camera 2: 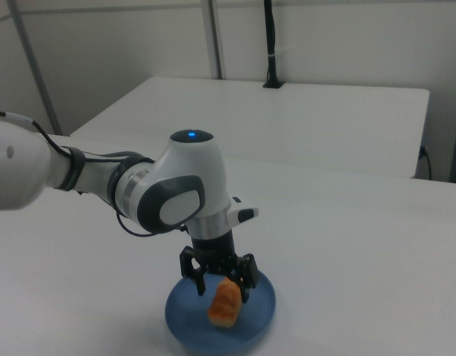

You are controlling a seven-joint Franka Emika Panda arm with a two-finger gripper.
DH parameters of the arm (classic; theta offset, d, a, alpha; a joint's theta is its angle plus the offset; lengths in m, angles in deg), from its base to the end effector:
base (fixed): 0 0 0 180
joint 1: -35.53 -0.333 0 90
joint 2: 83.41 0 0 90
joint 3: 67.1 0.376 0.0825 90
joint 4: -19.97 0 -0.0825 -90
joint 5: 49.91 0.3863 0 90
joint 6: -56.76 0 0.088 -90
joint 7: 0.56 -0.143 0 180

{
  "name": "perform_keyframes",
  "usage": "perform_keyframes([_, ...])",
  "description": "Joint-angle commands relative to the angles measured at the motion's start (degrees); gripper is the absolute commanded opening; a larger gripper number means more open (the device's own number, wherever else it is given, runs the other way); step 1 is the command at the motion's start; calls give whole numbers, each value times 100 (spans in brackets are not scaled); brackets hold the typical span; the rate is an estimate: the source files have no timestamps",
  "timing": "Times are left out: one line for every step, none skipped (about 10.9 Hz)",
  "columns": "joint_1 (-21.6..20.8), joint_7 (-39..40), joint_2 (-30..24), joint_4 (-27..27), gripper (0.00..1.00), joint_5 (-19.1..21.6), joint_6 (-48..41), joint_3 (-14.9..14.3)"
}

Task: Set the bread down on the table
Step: 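Close the gripper around the orange bread roll on the plate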

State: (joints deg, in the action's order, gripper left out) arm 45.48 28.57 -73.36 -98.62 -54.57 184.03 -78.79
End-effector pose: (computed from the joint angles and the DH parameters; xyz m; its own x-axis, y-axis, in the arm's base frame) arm 0.5428 -0.2173 0.3694 0.9814 0.1794 -0.0688 0.1844 -0.9800 0.0748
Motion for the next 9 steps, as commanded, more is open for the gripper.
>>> perform_keyframes([15,155,119,-120,100,43,316,0])
perform_keyframes([15,155,180,-120,97,43,316,0])
perform_keyframes([15,155,207,-111,89,43,316,-9])
perform_keyframes([41,155,207,-111,79,43,316,-9])
perform_keyframes([42,155,207,-103,70,43,316,0])
perform_keyframes([50,146,207,-103,63,43,316,-9])
perform_keyframes([50,128,199,-94,56,52,307,-9])
perform_keyframes([50,102,190,-85,50,43,281,-9])
perform_keyframes([50,93,137,-76,45,43,211,-9])
